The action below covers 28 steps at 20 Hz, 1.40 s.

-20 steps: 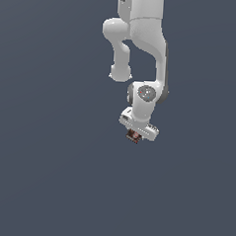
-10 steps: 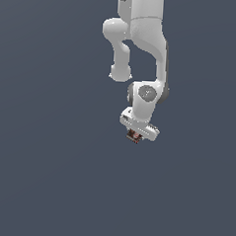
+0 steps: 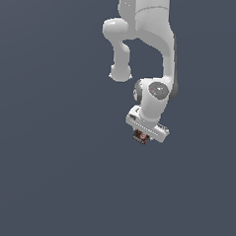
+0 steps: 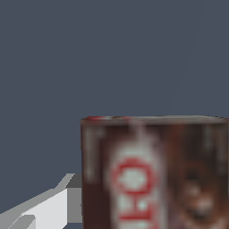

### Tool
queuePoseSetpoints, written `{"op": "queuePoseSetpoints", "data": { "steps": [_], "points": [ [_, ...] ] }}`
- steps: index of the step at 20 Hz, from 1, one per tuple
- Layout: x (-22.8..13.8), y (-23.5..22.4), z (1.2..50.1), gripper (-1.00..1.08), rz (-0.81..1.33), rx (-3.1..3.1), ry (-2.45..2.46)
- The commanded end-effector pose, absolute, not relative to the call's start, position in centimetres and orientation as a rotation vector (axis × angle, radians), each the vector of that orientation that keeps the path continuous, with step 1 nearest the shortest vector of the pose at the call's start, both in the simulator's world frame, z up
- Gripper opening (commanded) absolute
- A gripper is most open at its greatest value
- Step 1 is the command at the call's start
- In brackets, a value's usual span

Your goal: Pick up the object and move it to a goal position.

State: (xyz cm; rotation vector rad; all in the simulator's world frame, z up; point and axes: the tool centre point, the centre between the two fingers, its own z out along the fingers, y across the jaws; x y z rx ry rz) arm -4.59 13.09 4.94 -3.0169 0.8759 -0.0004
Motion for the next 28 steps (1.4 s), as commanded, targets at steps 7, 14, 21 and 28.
{"op": "queuePoseSetpoints", "data": {
  "steps": [7,14,21,28],
  "points": [
    [-1.3,17.9,10.1,-1.00,-0.001,-3.017,0.876],
    [1.4,21.5,13.9,-1.00,-0.001,-3.017,0.877],
    [2.8,23.3,15.8,-1.00,0.000,-3.017,0.877],
    [3.3,23.9,16.3,-1.00,0.000,-3.017,0.877]
  ]
}}
